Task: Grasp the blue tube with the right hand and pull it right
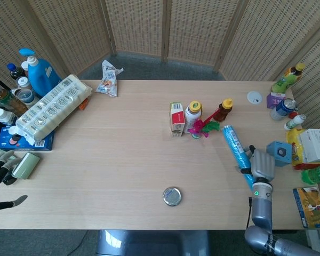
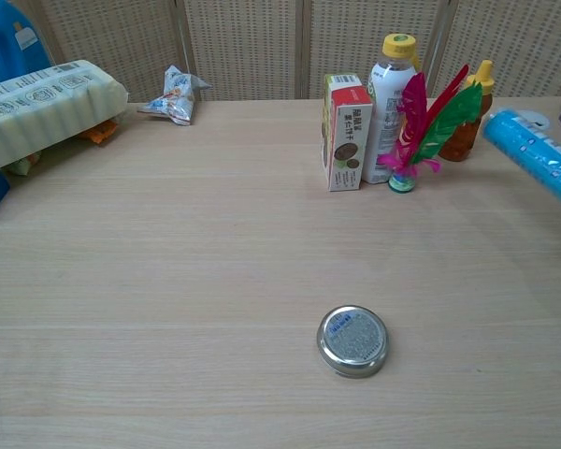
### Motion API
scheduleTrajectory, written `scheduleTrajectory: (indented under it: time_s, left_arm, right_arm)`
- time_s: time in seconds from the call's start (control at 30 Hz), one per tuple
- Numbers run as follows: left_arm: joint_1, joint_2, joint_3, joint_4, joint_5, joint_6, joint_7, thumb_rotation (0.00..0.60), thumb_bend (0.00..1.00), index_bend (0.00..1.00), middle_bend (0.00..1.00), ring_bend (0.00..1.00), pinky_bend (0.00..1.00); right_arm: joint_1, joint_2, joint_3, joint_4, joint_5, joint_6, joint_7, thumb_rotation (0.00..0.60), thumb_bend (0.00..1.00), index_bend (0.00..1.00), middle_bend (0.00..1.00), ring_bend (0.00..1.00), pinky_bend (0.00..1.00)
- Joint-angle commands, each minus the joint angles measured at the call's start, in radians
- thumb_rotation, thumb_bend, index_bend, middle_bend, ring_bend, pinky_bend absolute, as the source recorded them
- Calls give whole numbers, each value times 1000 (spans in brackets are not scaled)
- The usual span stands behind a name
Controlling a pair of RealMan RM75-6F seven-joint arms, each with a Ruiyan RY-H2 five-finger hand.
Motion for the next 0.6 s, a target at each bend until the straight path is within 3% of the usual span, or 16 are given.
scheduleTrajectory:
  time_s: [0.03,0.6]
  left_arm:
    - [3,3,3,-2,9,6,-4,600,0,182,0,0,0]
    - [6,10,9,-3,25,14,-19,600,0,181,0,0,0]
  right_arm:
    - [-29,61,8,-80,-37,47,20,600,19,612,968,650,950]
    - [-3,211,109,-398,-63,173,-55,600,8,611,968,649,950]
